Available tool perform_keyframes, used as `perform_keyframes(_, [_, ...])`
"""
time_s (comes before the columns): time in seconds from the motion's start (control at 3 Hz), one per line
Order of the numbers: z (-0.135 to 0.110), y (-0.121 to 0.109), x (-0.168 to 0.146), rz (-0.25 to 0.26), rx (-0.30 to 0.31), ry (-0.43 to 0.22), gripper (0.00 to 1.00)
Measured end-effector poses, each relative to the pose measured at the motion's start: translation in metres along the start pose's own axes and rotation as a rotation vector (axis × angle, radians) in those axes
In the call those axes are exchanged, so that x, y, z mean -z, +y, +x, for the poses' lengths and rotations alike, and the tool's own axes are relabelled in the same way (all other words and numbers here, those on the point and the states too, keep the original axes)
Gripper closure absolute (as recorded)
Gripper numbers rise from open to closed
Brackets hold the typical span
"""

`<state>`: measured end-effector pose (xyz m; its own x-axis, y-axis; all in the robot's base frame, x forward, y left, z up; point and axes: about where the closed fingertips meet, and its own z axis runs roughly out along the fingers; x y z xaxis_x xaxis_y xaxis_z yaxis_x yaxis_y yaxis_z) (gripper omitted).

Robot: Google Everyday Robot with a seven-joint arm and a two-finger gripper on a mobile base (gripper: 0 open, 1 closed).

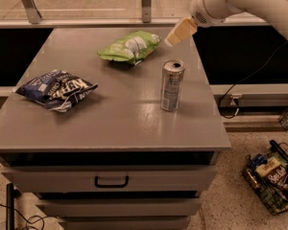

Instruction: Pick green rice chip bag

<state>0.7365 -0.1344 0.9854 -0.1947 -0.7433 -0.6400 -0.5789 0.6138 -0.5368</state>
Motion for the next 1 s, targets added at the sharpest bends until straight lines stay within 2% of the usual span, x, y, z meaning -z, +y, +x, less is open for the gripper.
perform_keyframes(0.33, [-0.014, 0.014, -0.024, 0.02, 0.012, -0.077, 0.0])
perform_keyframes(0.67, [-0.035, 0.028, -0.044, 0.003, 0.062, -0.153, 0.0])
perform_keyframes(1.0, [-0.058, 0.041, -0.058, -0.029, 0.176, -0.223, 0.0])
